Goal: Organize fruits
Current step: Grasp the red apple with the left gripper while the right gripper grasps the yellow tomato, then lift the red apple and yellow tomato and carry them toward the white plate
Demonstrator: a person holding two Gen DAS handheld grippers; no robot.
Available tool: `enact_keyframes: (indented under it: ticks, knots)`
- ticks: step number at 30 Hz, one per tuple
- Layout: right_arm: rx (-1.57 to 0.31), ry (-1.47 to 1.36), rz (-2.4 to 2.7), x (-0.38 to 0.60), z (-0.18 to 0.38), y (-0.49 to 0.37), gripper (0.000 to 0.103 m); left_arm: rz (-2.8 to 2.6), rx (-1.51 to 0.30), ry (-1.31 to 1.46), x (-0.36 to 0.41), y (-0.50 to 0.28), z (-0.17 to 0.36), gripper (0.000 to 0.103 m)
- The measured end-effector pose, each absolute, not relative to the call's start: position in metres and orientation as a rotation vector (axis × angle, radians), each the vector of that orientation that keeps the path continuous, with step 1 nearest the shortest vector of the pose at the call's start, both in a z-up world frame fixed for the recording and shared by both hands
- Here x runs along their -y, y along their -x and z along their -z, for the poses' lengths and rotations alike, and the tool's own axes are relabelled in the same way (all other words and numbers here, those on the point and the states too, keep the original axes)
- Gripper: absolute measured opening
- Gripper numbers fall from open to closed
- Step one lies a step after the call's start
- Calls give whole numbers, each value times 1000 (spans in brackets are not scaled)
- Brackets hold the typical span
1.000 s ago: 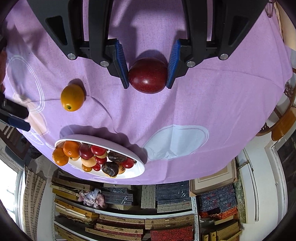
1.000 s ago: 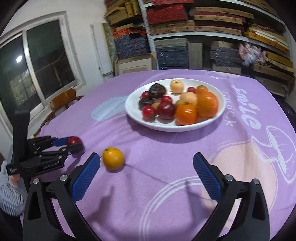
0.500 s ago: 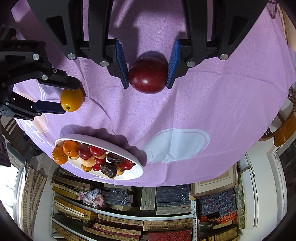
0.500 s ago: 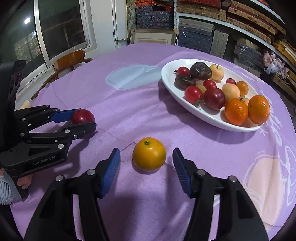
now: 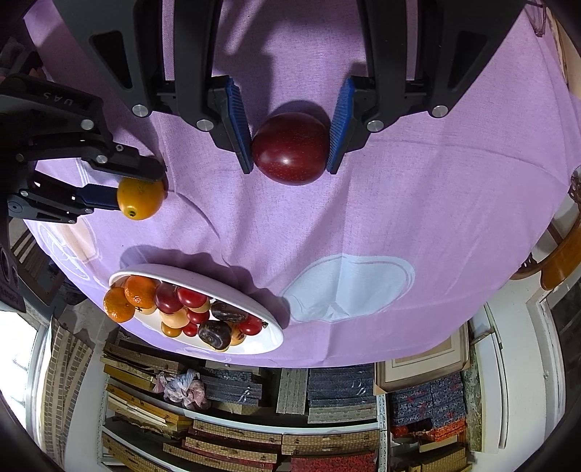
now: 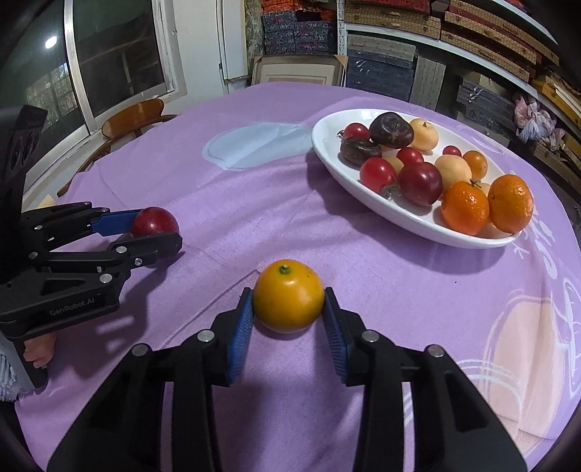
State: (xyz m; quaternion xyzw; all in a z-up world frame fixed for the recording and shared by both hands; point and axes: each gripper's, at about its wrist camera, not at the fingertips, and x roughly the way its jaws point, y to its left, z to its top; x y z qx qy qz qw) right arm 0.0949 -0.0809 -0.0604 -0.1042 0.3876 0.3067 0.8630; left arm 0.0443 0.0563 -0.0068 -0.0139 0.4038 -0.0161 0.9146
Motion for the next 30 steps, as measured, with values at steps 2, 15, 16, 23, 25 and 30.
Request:
enact_keyframes:
  ticks: [2,15,16,23,25,30]
  knots:
    - [-795,199,-636,90,58,-90,37,35,-831,33,-57,-44,7,41]
    - [-739,87,-602,150,39,-50,37,113,-786,-15,-18,-33,-11,33]
    - [-726,92,-593,153,33,-51,37,123,-779,-19,-13,-35,-16,32]
    - [-631,98,-545,170,-28,-65,37,175,-714,-61,8,-62,-66,32]
    - [-635,94,-539,172,-31,-71,37,194,-748,-86,9,-70,-62,34]
    - [-679,65,-562,175,-12,-71,37,156,-845,-57,-14,-60,-20,34]
